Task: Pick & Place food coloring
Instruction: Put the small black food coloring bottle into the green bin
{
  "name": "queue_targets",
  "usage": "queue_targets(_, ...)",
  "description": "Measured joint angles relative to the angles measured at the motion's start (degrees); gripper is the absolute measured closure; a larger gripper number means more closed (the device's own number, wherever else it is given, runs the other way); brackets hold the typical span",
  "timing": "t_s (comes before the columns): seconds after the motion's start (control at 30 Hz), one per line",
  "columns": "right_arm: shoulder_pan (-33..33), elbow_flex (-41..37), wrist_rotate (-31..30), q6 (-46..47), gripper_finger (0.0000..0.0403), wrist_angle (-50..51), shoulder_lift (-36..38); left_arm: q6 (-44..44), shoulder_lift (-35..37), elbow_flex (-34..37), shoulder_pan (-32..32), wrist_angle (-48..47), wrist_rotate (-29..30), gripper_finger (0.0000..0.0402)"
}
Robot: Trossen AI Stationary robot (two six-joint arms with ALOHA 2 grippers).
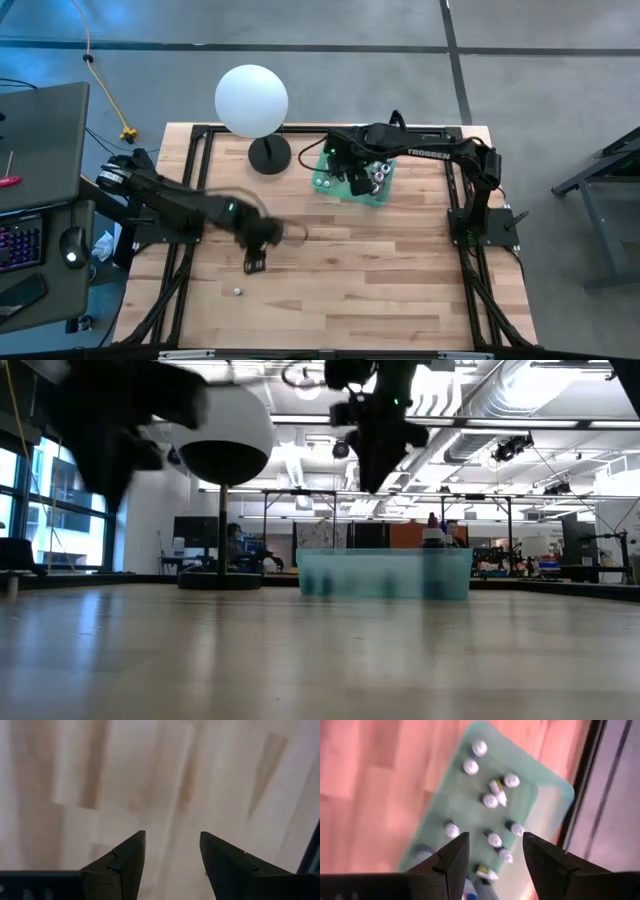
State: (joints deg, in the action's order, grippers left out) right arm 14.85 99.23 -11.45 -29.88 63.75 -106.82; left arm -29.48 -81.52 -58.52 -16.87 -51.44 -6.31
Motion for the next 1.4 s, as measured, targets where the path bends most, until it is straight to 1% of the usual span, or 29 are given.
queue_targets(0.13,-1.88,0.69,3.71,1.85,0.0226,0.13,0.06,-10.52,0.0,0.02,-10.28,-0.91,5.38,0.0215)
queue_targets(0.23,-2.74,-0.01,7.08,1.48,0.0226,-0.99,0.07,-18.82,0.0,0.04,-16.56,-2.86,7.53,0.0215)
queue_targets(0.3,-3.11,-0.69,8.48,1.46,0.0226,-1.62,0.08,-22.81,0.0,0.04,-20.08,-3.03,8.2,0.0215)
queue_targets(0.4,-3.48,-1.62,8.97,1.46,0.0226,-2.35,0.03,-25.08,0.0,0.04,-24.16,-1.88,8.73,0.0215)
queue_targets(0.5,-3.67,-2.34,9.07,2.01,0.0226,-2.4,0.06,-27.63,0.0,0.04,-27.47,-1.89,10.84,0.0215)
queue_targets(0.6,-3.67,-2.99,9.07,4.64,0.0226,-2.56,0.06,-29.67,0.0,0.05,-30.12,-1.86,13.34,0.0215)
queue_targets(0.8,-3.65,-4.62,9.08,8.23,0.0226,-3.69,0.06,-31.56,-1.33,0.11,-33.29,-0.79,15.98,0.0215)
queue_targets(1.07,-3.65,-5.32,9.1,8.87,0.0226,-4.0,0.06,-31.82,-5.85,0.15,-33.81,-0.36,15.68,0.0215)
queue_targets(1.27,-3.65,-5.31,9.1,8.89,0.0226,-4.78,0.06,-31.18,-9.13,0.15,-33.81,2.48,16.04,0.0215)
queue_targets(1.4,-3.65,-5.3,9.1,8.89,0.0226,-4.96,0.06,-31.87,-10.64,0.15,-33.81,2.47,14.38,0.0215)
